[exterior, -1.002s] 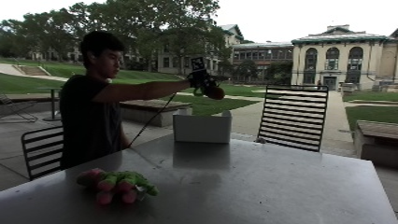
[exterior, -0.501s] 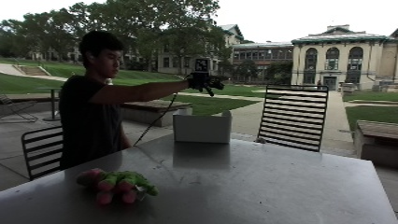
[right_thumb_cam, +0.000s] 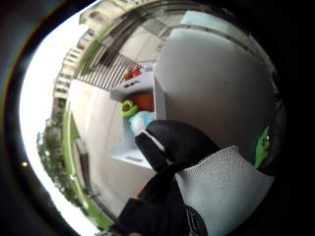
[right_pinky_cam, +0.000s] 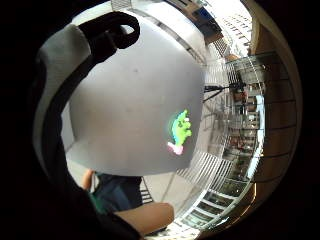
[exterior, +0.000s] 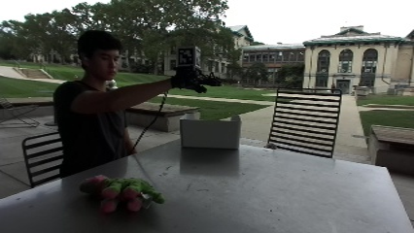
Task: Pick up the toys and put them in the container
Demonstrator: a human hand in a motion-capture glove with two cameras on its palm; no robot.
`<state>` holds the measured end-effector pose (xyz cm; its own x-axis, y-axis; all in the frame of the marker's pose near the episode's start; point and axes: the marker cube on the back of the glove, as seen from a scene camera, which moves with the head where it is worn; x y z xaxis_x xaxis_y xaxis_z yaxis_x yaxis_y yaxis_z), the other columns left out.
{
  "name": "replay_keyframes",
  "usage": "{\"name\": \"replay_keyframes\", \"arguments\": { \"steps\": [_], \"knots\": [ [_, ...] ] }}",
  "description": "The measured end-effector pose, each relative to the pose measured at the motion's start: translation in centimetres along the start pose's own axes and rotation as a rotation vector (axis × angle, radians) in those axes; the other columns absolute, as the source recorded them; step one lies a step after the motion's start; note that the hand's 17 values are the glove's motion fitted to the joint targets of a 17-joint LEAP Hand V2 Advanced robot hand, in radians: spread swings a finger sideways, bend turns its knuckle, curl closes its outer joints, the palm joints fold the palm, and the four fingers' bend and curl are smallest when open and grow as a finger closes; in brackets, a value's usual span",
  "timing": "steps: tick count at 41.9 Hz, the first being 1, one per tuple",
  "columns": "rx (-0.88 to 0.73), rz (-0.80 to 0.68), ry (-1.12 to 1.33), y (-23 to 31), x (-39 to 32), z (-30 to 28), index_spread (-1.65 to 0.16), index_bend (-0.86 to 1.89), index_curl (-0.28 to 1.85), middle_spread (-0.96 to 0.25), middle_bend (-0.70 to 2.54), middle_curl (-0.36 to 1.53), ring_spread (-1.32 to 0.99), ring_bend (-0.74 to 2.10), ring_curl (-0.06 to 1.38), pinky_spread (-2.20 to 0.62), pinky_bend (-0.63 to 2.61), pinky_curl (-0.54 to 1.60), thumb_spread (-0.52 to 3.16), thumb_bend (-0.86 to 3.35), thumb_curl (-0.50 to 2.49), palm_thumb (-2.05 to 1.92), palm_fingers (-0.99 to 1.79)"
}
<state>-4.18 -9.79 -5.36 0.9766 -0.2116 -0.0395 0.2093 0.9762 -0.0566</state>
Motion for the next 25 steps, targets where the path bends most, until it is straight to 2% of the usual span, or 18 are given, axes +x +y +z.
{"name": "replay_keyframes", "arguments": {
  "steps": [6, 18, 25],
  "knots": [
    [-0.007, 0.2, 0.13, 2.2, 9.2, 1.7, -0.28, 0.06, 0.31, -0.03, 0.26, 0.4, -0.03, 0.39, 0.32, -0.02, 1.36, 0.33, 1.02, -0.06, 0.34, -0.06, -0.17],
    [-0.058, 0.363, 0.114, 8.0, 26.4, 7.7, -0.27, 0.03, 0.21, 0.01, 0.33, 0.43, 0.0, 0.35, 0.31, 0.01, 1.23, 0.3, 1.05, -0.05, 0.3, -0.04, -0.19],
    [-0.13, 0.433, 0.147, 11.5, 32.2, 13.1, -0.26, 0.04, 0.17, 0.04, 0.35, 0.43, 0.01, 0.32, 0.31, 0.01, 1.17, 0.29, 1.04, -0.05, 0.29, -0.04, -0.18]
  ]
}}
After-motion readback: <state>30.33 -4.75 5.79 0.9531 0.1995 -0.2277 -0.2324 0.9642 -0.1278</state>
